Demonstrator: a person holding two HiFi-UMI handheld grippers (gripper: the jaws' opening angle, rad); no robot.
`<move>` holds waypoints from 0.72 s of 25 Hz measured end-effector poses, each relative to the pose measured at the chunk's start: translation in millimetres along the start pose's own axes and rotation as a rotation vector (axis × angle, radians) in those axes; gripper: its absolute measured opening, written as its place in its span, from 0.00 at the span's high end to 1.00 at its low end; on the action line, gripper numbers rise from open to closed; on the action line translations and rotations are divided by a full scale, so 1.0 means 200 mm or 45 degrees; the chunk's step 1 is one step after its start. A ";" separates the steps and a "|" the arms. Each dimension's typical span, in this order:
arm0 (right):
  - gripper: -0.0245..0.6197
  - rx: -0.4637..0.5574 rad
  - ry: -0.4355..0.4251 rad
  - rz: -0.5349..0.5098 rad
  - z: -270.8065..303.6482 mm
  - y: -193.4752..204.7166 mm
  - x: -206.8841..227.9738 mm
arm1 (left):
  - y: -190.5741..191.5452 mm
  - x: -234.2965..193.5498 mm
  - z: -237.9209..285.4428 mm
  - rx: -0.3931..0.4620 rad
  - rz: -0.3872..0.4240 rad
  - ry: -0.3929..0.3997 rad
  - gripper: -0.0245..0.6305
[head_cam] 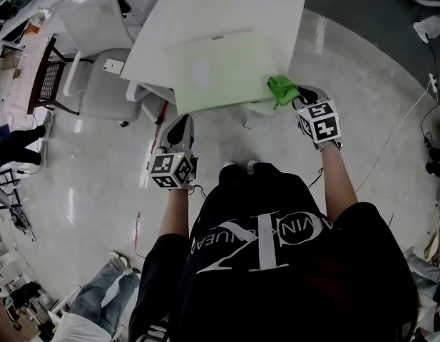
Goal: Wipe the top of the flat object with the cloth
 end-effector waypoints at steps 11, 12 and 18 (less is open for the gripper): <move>0.91 0.183 0.106 0.038 -0.08 -0.15 0.07 | 0.01 -0.07 -0.07 0.019 -0.012 -0.084 0.95; 0.91 0.197 0.107 0.034 -0.09 -0.17 0.08 | 0.00 -0.08 -0.08 0.019 -0.012 -0.095 0.95; 0.91 0.255 0.093 0.027 -0.10 -0.24 0.07 | -0.05 -0.16 -0.14 0.053 -0.007 -0.170 0.95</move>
Point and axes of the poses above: the fingertips, and each gripper's own axes: z forward along the fingers, x to its right, y out of its underside, the point moved 1 cm from there along -z, backward along the fingers, and after that the axes turned 1 degree about -z, right-handed, at the moved point
